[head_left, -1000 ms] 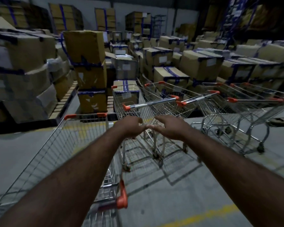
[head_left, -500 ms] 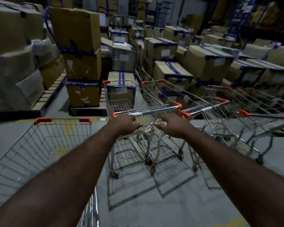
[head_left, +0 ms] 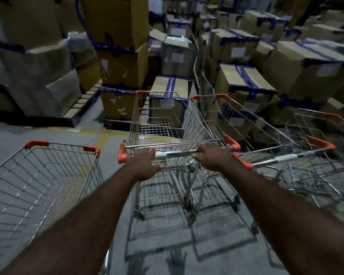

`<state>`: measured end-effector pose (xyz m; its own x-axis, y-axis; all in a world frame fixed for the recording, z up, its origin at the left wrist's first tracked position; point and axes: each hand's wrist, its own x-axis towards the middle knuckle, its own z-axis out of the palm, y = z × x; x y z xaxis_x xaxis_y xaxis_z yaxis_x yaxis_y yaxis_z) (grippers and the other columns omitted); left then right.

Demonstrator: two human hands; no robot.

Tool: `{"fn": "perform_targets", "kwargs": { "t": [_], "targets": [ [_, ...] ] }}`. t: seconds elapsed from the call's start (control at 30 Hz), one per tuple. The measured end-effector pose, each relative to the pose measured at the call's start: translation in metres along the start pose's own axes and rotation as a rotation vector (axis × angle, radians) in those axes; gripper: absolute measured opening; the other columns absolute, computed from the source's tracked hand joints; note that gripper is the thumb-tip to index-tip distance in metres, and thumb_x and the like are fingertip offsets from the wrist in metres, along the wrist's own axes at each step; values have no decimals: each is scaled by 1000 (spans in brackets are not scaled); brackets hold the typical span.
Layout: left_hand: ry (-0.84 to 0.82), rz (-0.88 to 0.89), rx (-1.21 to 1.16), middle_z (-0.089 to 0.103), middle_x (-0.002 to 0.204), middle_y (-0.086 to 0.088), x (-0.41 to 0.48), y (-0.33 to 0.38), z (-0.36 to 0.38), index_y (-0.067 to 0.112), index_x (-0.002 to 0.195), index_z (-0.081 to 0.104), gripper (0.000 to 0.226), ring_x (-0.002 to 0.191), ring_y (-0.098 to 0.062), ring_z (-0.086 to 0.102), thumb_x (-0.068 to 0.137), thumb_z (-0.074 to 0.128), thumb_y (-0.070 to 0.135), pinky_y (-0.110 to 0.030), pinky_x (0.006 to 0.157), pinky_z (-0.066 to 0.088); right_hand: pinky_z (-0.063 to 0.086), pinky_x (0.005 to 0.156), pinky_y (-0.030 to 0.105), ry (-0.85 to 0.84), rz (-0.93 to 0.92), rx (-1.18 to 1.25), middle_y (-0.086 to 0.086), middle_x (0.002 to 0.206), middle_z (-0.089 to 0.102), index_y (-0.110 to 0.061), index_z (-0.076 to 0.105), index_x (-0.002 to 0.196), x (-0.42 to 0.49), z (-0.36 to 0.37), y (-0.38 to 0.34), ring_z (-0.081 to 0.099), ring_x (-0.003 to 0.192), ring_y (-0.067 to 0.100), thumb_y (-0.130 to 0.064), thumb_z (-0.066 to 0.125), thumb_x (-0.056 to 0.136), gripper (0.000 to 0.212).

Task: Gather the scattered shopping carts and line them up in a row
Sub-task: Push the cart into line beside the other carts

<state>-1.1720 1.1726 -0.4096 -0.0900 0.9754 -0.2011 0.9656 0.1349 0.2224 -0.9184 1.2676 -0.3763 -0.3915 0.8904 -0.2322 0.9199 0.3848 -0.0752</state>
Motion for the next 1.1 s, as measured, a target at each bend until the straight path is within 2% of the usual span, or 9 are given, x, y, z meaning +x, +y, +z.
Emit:
{"fn": "perform_targets", "kwargs": {
  "t": [0.1, 0.2, 0.37, 0.47, 0.57, 0.67, 0.83, 0.93, 1.1],
  "targets": [
    [-11, -22, 47, 1, 169, -1, 0, -8, 14, 32, 161, 1, 85, 154, -31, -2, 94, 33, 73, -54, 121, 0, 13, 112, 73, 4, -51, -13, 11, 150, 44, -35, 44, 135, 19, 17, 10, 32, 143, 37, -60, 33, 101, 44],
    [11, -50, 71, 2, 169, -1, 5, -22, 14, 32, 160, 0, 86, 154, -32, -4, 93, 33, 74, -54, 121, 0, 21, 114, 67, 39, -88, 2, 11, 130, 57, -30, 49, 121, 32, 20, 0, 48, 127, 34, -51, 35, 103, 31],
    [8, -77, 45, 15, 167, -2, 20, -40, 10, 34, 159, 10, 84, 153, -32, 9, 91, 33, 77, -55, 122, 5, 38, 106, 60, 110, -129, 30, 8, 109, 58, -27, 52, 111, 41, 25, -12, 55, 108, 30, -42, 43, 103, 18],
    [58, -50, 22, 36, 158, -1, 19, -47, 4, 31, 154, 28, 69, 145, -29, 30, 96, 38, 66, -53, 119, 19, 46, 97, 50, 112, -142, 37, 7, 107, 59, -27, 54, 114, 44, 23, -16, 57, 104, 30, -35, 45, 103, 16],
    [144, -9, 81, 59, 133, 2, 16, -50, -3, 30, 138, 49, 43, 124, -24, 53, 101, 44, 50, -51, 116, 21, 36, 106, 58, 97, -113, 42, 8, 130, 57, -33, 50, 135, 37, 21, -9, 52, 123, 31, -36, 50, 102, 34],
    [214, -49, 186, 64, 99, 10, 20, -52, -4, 34, 119, 60, 23, 104, -18, 63, 100, 47, 34, -55, 119, 14, 13, 111, 74, 51, -6, -40, 2, 166, 18, -39, 14, 157, 23, 29, 17, 16, 153, 29, -33, 61, 96, 77],
    [163, -76, 231, 49, 75, 10, 31, -53, -4, 31, 108, 61, 18, 82, -19, 62, 96, 50, 23, -56, 113, 30, 17, 107, 79, -14, 51, -37, -2, 168, -9, -44, -6, 157, 19, 27, 31, -5, 154, 30, -23, 63, 94, 95],
    [193, -49, 203, 54, 79, 7, 36, -58, -3, 27, 108, 64, 20, 78, -19, 60, 94, 52, 20, -52, 101, 44, 20, 108, 78, -2, 69, -7, -2, 167, -18, -42, -11, 156, 16, 33, 33, -9, 154, 28, -20, 66, 91, 103],
    [220, -52, 225, 54, 82, 7, 45, -63, -2, 27, 108, 63, 19, 81, -20, 61, 94, 52, 20, -53, 101, 44, 12, 116, 70, 60, 65, -58, 3, 159, -30, -38, -23, 152, 14, 48, 54, -14, 152, 29, -6, 60, 89, 109]
  ]
}}
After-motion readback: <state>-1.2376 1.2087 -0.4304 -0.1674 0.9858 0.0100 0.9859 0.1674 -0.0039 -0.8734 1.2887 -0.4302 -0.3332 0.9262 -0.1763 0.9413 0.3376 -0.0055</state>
